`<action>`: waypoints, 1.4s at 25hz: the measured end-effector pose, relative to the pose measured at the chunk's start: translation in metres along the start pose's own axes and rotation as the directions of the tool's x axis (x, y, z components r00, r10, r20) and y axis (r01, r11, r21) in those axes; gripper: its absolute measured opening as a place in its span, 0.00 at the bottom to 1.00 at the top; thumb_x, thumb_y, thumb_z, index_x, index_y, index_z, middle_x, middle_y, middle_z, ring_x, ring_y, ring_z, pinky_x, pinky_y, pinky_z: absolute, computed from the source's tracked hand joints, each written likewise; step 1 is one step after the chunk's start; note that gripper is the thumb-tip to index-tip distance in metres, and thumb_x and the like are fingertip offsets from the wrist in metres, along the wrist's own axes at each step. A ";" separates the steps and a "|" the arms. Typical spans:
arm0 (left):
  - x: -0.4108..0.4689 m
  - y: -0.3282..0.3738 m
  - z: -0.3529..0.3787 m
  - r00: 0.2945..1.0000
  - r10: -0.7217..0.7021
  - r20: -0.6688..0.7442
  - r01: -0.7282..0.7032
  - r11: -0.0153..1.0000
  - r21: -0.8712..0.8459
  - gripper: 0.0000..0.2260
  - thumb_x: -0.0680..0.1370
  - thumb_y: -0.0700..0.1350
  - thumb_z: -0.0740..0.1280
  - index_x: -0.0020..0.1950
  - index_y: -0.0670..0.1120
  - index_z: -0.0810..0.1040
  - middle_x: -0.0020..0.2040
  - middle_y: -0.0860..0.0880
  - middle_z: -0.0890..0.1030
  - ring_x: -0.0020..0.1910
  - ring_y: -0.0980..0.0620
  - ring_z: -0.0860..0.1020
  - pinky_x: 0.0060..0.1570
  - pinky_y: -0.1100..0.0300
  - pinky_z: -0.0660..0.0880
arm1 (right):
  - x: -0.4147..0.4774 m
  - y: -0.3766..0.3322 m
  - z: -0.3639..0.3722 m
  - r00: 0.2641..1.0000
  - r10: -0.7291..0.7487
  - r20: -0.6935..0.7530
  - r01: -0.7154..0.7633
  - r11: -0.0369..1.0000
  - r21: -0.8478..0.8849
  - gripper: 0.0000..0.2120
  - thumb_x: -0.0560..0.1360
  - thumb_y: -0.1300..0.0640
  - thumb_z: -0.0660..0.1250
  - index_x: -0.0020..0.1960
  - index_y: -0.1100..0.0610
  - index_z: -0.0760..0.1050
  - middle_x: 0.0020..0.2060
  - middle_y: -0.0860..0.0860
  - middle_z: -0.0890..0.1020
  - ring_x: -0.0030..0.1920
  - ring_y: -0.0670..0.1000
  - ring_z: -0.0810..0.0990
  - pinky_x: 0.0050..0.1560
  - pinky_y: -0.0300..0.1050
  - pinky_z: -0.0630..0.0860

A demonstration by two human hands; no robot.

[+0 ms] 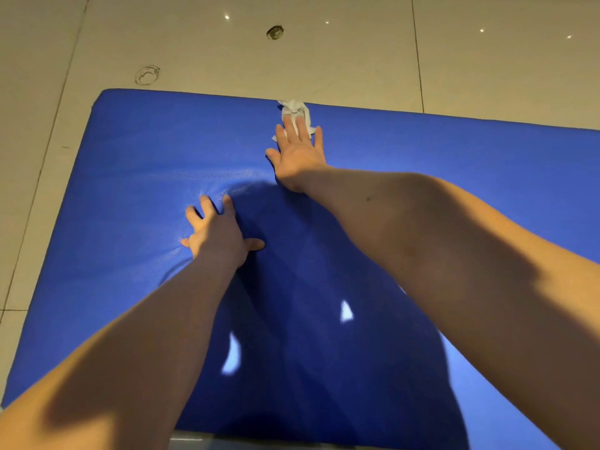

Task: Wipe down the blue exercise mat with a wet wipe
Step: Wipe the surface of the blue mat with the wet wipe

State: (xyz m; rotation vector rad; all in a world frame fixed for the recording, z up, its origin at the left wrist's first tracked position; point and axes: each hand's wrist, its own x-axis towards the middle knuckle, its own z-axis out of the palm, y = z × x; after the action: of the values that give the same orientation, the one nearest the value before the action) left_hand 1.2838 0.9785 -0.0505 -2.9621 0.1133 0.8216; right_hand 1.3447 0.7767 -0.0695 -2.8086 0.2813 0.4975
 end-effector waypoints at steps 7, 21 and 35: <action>-0.002 -0.001 0.000 1.000 0.011 0.004 -0.011 1.000 -0.019 0.52 0.67 0.68 0.75 0.81 0.55 0.49 0.78 0.47 0.47 0.76 0.38 0.49 0.61 0.32 0.72 | -0.015 0.056 -0.011 0.988 0.127 -0.092 -0.133 0.990 -0.055 0.34 0.84 0.43 0.47 0.80 0.64 0.47 0.80 0.55 0.47 0.80 0.54 0.41 0.79 0.55 0.45; 0.000 0.000 0.000 1.000 0.011 -0.007 -0.012 1.000 -0.022 0.53 0.66 0.67 0.76 0.80 0.54 0.49 0.76 0.47 0.49 0.75 0.38 0.51 0.60 0.32 0.72 | -0.061 -0.001 0.028 0.978 -0.114 -0.176 0.126 0.990 0.062 0.23 0.79 0.49 0.51 0.70 0.60 0.65 0.72 0.52 0.63 0.67 0.52 0.65 0.73 0.51 0.59; -0.001 0.003 -0.003 0.999 0.006 0.032 -0.004 0.999 -0.043 0.54 0.66 0.66 0.77 0.81 0.54 0.48 0.78 0.48 0.47 0.76 0.38 0.49 0.61 0.28 0.69 | -0.074 0.011 0.029 0.958 0.171 -0.229 -0.163 0.985 0.052 0.31 0.82 0.47 0.53 0.78 0.63 0.53 0.76 0.55 0.53 0.75 0.54 0.51 0.78 0.53 0.50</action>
State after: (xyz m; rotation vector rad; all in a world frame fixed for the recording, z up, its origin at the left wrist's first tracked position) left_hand 1.2845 0.9755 -0.0479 -2.9884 0.1029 0.8826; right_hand 1.2650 0.7854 -0.0720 -2.8253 0.5739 0.1929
